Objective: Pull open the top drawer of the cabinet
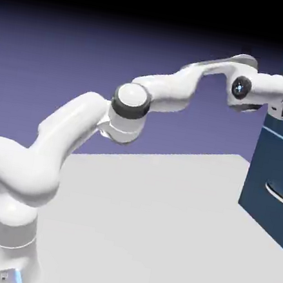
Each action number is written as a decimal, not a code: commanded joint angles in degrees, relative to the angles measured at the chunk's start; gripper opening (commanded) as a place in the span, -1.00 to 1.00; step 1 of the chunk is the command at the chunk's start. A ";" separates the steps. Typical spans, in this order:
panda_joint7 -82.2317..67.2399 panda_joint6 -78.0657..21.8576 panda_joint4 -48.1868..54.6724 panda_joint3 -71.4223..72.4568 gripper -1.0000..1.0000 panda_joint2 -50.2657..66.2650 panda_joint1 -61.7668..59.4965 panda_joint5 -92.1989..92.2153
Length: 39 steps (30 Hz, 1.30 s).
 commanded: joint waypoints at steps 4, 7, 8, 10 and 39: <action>5.35 -0.52 2.04 -1.89 -1.00 -2.23 -0.88 -2.59; 0.37 -0.42 -0.81 -1.00 -1.00 -0.53 0.97 0.46; -2.12 -0.39 -2.25 -0.60 -1.00 0.33 1.91 2.02; -7.10 -0.41 -5.18 -0.02 -1.00 2.05 3.83 5.27; -51.81 -12.03 -62.23 -28.40 -1.00 20.59 53.26 37.74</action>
